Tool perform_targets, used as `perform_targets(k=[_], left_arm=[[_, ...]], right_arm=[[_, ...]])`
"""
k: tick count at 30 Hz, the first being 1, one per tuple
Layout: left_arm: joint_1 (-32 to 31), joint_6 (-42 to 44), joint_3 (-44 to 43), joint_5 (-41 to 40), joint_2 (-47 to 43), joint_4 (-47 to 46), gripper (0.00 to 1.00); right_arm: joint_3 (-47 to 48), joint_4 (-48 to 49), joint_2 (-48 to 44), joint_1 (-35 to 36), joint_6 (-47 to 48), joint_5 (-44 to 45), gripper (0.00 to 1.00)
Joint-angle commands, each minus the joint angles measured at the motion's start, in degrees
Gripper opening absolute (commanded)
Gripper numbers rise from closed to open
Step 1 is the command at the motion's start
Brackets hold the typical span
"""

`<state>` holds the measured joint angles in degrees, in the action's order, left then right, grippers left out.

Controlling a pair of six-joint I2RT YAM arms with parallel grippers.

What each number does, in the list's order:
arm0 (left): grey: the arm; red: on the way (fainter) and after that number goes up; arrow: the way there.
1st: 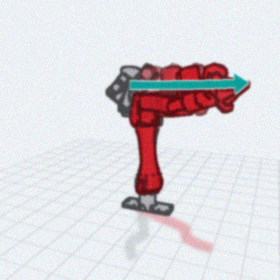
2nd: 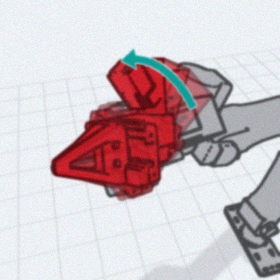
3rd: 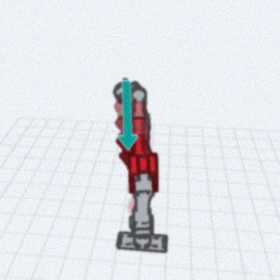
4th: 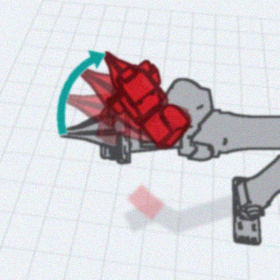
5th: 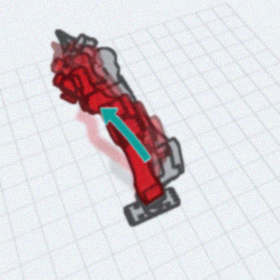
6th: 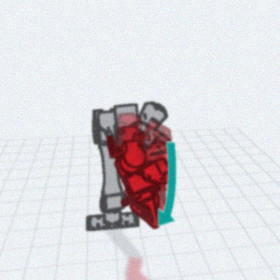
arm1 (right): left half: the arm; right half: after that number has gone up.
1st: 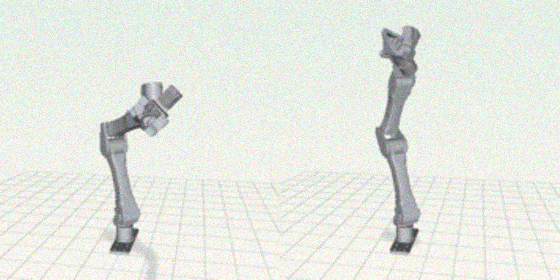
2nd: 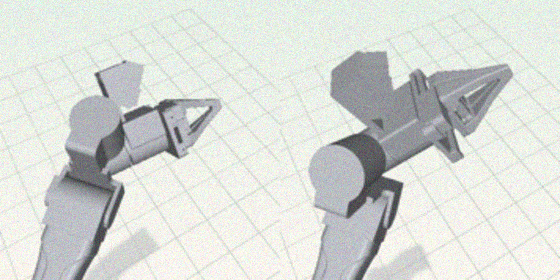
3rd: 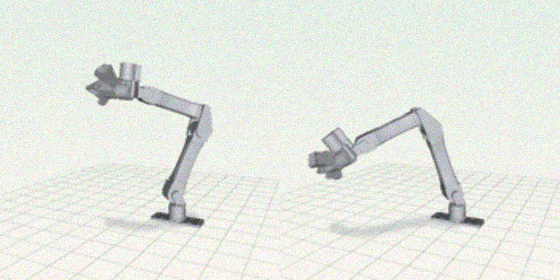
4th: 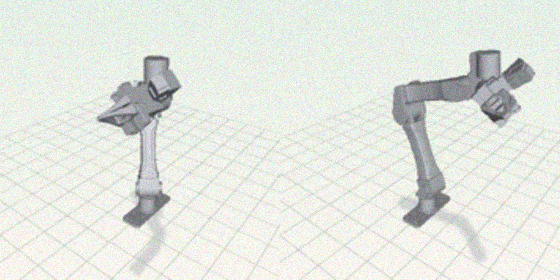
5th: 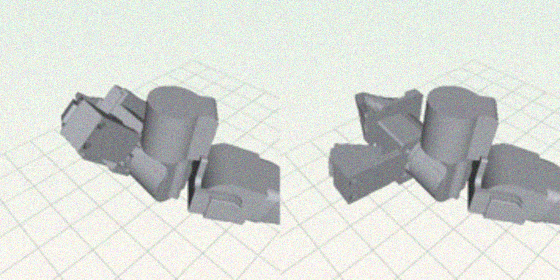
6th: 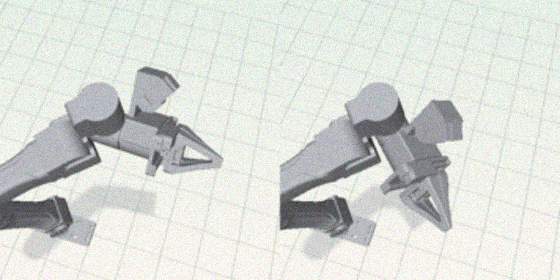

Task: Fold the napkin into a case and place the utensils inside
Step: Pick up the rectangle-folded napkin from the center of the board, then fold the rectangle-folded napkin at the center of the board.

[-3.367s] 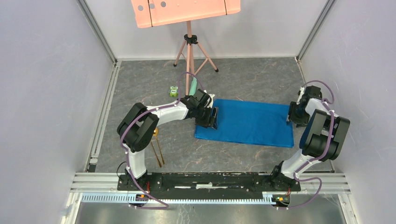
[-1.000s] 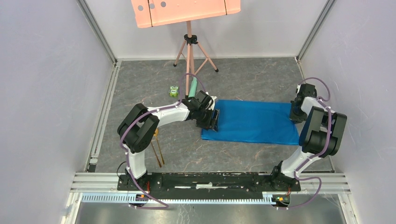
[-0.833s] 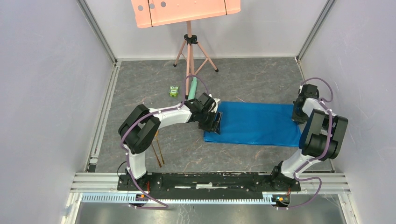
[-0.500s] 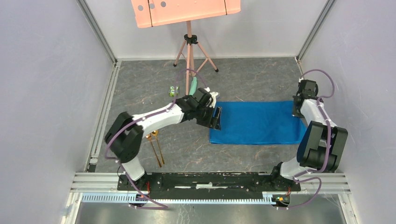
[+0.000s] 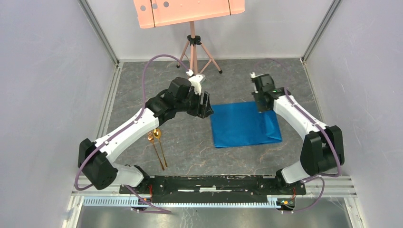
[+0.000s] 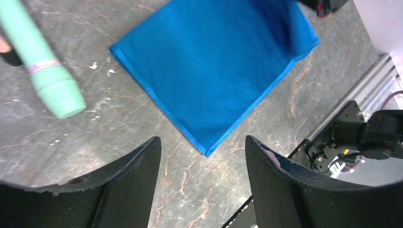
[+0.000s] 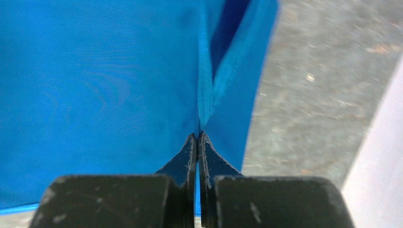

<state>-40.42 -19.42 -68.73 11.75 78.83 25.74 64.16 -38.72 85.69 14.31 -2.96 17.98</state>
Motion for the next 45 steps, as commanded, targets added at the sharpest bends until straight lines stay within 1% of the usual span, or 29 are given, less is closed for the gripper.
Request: perform_targets(k=[1, 5, 7, 16, 26, 32, 45], left_arm=[[0.58, 6.91, 0.05, -6.89, -5.30, 0.48, 0.72], [0.79, 8.88, 2.79, -12.79, -8.45, -0.46, 0.73], [0.85, 9.30, 4.20, -14.48, -9.32, -1.08, 0.73], [1.36, 9.05, 5.98, -13.61, -10.31, -2.07, 0.73], [1.87, 8.96, 6.41, -13.59, -11.24, -2.20, 0.73], [2.22, 8.70, 6.94, -14.55, -12.19, -2.73, 0.75], [3.24, 8.26, 7.29, -13.25, -12.55, -3.20, 0.75]], right_arm=[[3.40, -1.90, 3.71, 7.28, -6.08, -3.43, 0.00], [6.52, -1.75, 7.93, 13.19, -9.58, -3.26, 0.00], [8.11, -1.28, 9.22, 15.30, -10.75, -3.86, 0.00], [11.34, -1.00, 13.22, 21.12, -14.12, -8.10, 0.00], [17.01, -1.43, 18.98, 24.34, -15.85, -11.10, 0.00], [18.01, -1.06, 20.62, 25.06, -16.12, -12.26, 0.00], [17.35, 0.40, 21.90, 26.13, -16.47, -13.90, 0.00]])
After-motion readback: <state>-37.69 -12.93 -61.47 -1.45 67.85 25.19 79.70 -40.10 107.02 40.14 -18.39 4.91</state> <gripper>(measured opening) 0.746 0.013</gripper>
